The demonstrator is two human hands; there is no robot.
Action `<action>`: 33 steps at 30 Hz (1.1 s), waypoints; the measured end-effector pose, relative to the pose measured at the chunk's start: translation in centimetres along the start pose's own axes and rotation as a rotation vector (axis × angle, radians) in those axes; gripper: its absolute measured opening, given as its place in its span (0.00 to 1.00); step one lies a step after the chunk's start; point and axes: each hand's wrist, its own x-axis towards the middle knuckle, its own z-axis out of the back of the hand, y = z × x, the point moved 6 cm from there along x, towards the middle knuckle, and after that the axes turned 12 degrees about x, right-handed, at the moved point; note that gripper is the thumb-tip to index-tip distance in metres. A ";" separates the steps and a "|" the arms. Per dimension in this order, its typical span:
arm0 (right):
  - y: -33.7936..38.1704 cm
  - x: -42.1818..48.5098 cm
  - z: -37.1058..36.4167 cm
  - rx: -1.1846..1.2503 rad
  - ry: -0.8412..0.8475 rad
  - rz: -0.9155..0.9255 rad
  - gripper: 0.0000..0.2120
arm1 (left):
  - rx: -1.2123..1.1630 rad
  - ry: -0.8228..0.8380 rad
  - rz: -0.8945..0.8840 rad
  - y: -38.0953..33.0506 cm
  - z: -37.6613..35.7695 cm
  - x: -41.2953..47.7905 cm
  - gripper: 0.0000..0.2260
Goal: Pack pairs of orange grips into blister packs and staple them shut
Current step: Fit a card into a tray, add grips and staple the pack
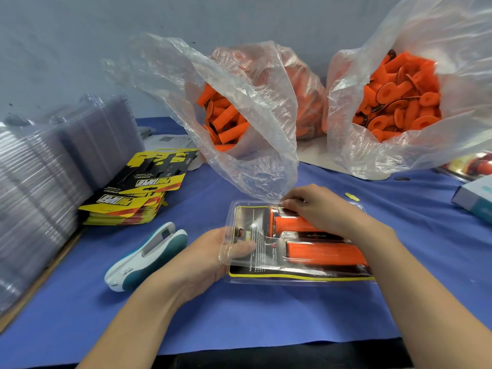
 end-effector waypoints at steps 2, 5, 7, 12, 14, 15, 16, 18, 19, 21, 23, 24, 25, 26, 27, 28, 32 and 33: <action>0.0 0.0 0.0 -0.008 0.001 0.002 0.11 | -0.038 0.000 0.033 0.1 0.2 -0.1 0.12; 0.1 0.0 -0.3 -0.056 0.004 0.004 0.12 | -0.135 -0.073 0.112 0.4 1.2 -0.3 0.13; 0.1 0.1 -0.5 -0.094 0.002 0.003 0.12 | -0.191 -0.108 0.151 0.4 1.6 -0.4 0.14; 0.1 0.1 -0.5 -0.125 -0.009 0.011 0.12 | -0.231 -0.106 0.193 0.8 1.4 -0.1 0.23; 0.2 0.1 -0.5 -0.131 -0.011 0.026 0.12 | -0.089 -0.168 0.172 1.1 1.4 0.1 0.17; 0.2 0.1 -0.5 -0.135 -0.012 0.032 0.12 | -0.026 -0.208 0.163 1.2 1.5 0.2 0.14; 0.2 0.1 -0.6 -0.140 -0.013 0.035 0.12 | 0.027 -0.248 0.152 1.2 1.5 0.2 0.12; 0.2 0.0 -0.6 -0.148 -0.018 0.039 0.12 | 0.100 -0.306 0.131 1.0 1.4 0.2 0.09; 0.2 0.0 -0.6 -0.149 -0.020 0.040 0.12 | 0.116 -0.323 0.125 0.9 1.3 0.1 0.08; 0.3 0.0 -0.6 -0.157 -0.018 0.039 0.12 | 0.102 -0.329 0.126 0.7 1.2 -0.2 0.08; 0.3 0.0 -0.7 -0.176 -0.017 0.041 0.12 | 0.065 -0.259 0.141 0.8 1.1 -0.8 0.08; 0.3 0.1 -0.7 -0.186 -0.023 0.041 0.12 | 0.050 -0.197 0.153 0.9 0.9 -1.2 0.09; 0.2 0.2 -0.6 -0.192 -0.034 0.037 0.12 | 0.046 -0.140 0.164 1.0 0.8 -1.7 0.10; 0.1 0.2 -0.4 -0.194 -0.048 0.030 0.12 | 0.048 -0.103 0.170 1.1 0.6 -2.0 0.11; 0.0 0.3 -0.2 -0.194 -0.060 0.024 0.12 | 0.051 -0.094 0.167 1.1 0.5 -2.2 0.12; -0.1 0.4 -0.1 -0.195 -0.067 0.021 0.12 | 0.048 -0.108 0.160 1.0 0.5 -2.3 0.12; 0.0 0.4 -0.3 -0.177 -0.063 0.026 0.13 | 0.026 -0.167 0.141 0.8 0.8 -2.4 0.11; 0.1 0.3 -0.3 -0.172 -0.064 0.029 0.13 | 0.044 -0.171 0.141 0.6 0.8 -2.5 0.11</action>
